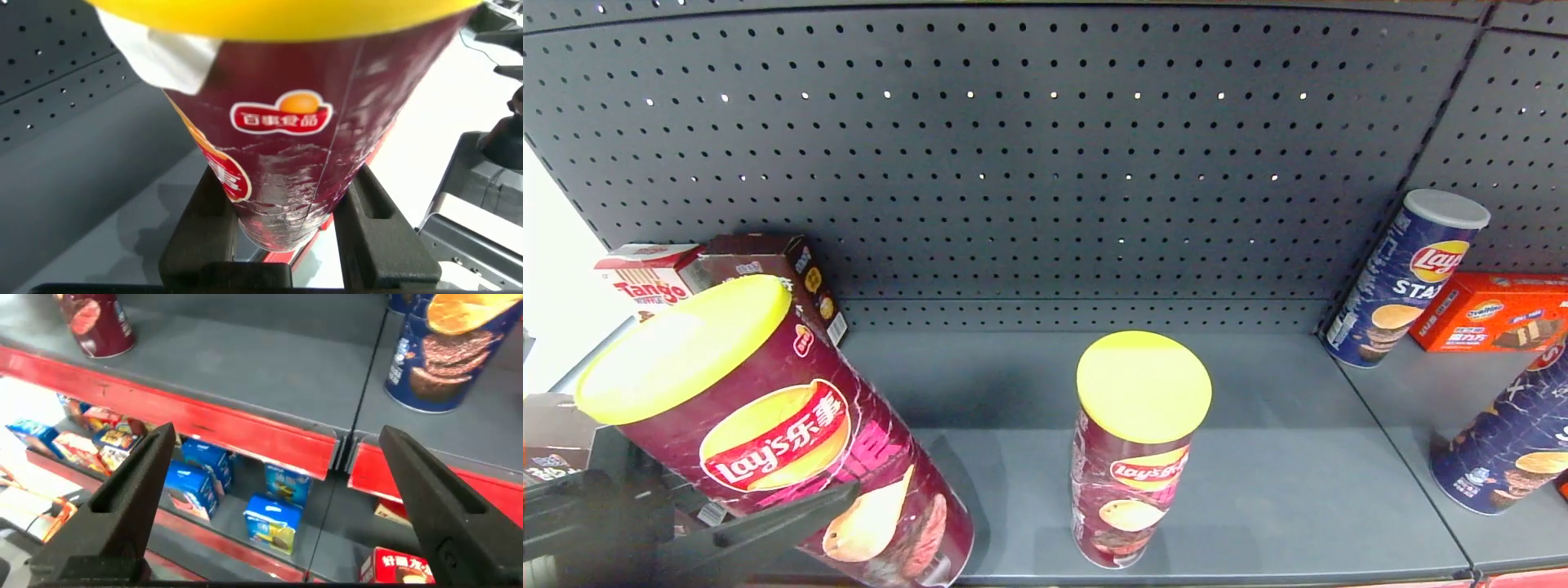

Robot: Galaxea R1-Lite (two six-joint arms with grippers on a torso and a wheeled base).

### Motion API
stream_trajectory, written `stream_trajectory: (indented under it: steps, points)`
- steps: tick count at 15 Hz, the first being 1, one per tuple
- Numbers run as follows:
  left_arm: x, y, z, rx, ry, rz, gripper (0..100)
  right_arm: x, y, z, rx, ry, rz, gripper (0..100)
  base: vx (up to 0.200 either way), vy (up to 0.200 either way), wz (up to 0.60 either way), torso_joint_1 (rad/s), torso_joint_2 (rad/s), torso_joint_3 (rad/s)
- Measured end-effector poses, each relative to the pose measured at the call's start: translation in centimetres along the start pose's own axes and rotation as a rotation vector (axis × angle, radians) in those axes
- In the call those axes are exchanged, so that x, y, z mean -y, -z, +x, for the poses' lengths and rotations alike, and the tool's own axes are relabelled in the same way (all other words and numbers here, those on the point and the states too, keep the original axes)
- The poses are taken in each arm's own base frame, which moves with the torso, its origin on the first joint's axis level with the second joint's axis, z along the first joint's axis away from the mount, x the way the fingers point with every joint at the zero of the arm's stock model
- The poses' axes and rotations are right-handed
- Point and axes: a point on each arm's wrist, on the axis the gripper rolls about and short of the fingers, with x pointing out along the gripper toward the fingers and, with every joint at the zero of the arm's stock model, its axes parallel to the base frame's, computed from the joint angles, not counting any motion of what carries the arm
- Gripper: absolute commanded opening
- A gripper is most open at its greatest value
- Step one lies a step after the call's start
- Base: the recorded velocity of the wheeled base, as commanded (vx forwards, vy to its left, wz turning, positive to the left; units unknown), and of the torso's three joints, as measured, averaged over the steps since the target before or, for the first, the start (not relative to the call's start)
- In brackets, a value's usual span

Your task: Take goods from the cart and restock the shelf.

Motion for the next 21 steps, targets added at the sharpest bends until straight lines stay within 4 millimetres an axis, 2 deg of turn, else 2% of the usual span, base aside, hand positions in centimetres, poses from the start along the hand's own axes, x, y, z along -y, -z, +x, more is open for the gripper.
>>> stream_trajectory:
  steps: [5,12,15,21]
  points:
    - [0.1,0.0,0.0,0.0,0.027,-0.001,0,-0.3,0.1,0.0,-0.007,0.126,0.003,100,0.0,0.0,0.0,0.0,0.0,0.0]
    - [-0.2,0.6,0.5,-0.033,0.028,-0.015,0,-0.3,0.1,0.0,-0.005,0.138,0.006,100,0.0,0.0,0.0,0.0,0.0,0.0]
    - [-0.4,0.1,0.9,-0.035,0.025,-0.014,0,-0.3,0.1,0.0,-0.005,0.138,0.007,100,0.0,0.0,0.0,0.0,0.0,0.0]
    - [-2.6,-2.9,3.5,-0.037,-0.076,-0.002,0,-0.3,0.1,0.0,-0.005,0.137,0.006,100,0.0,0.0,0.0,0.0,0.0,0.0]
